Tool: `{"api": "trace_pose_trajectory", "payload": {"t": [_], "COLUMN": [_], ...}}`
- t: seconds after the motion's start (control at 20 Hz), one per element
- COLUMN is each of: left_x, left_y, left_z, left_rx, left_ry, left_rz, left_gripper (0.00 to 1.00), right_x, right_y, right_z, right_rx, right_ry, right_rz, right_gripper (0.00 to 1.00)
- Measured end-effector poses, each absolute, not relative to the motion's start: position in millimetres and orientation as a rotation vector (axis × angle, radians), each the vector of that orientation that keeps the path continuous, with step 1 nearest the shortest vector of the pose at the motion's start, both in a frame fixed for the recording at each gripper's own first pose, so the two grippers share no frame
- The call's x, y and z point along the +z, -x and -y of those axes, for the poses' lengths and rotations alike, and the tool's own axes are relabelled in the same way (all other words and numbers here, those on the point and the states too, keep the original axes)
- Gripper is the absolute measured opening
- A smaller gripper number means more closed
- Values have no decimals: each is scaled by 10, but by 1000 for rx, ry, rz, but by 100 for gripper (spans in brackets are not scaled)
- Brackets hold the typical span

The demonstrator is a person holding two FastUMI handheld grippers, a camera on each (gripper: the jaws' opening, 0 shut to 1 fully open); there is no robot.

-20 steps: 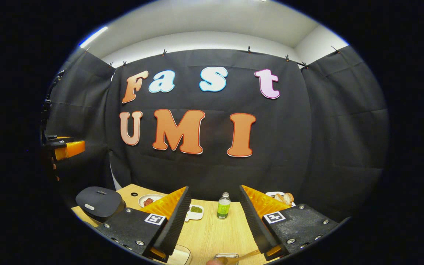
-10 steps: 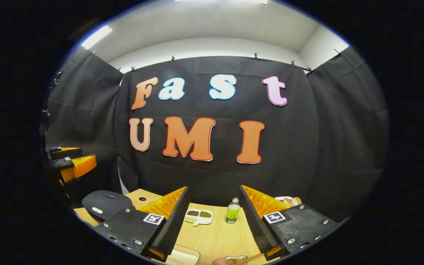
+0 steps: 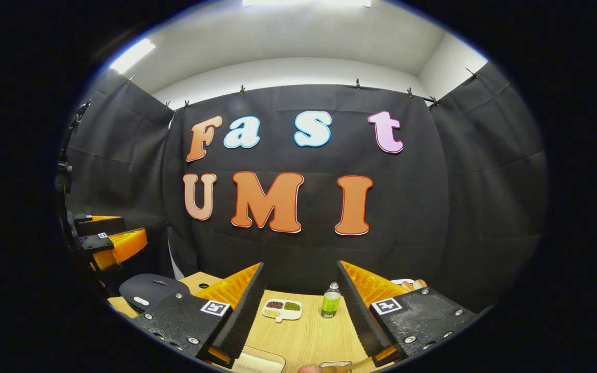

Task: Close the left gripper, press the button to open the rice cooker; take a wooden spoon from the chopstick holder with the right hand, scoop a spoonful of rice and pour it into the rice cooker, then put the wooden spoon back into the chopstick holder.

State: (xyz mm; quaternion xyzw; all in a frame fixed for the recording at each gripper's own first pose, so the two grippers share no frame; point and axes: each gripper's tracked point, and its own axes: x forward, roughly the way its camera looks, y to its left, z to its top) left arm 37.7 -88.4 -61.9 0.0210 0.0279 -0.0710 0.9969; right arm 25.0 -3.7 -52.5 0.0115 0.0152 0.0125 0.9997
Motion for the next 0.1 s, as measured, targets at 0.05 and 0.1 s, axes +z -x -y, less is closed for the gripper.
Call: {"api": "trace_pose_trajectory", "payload": {"t": [0.05, 0.1], "left_x": [-638, -649], "left_y": [-385, -376], "left_z": [902, 892], "left_rx": [-148, -151], "left_ry": [-42, -43], "left_rz": [-61, -66], "left_gripper": [100, 100], "right_x": [-543, -548], "right_y": [-254, -246], "right_z": [39, 34], "right_rx": [25, 26], "right_ry": [-26, -34], "right_rz": [-39, -46], "right_gripper": [84, 81]}}
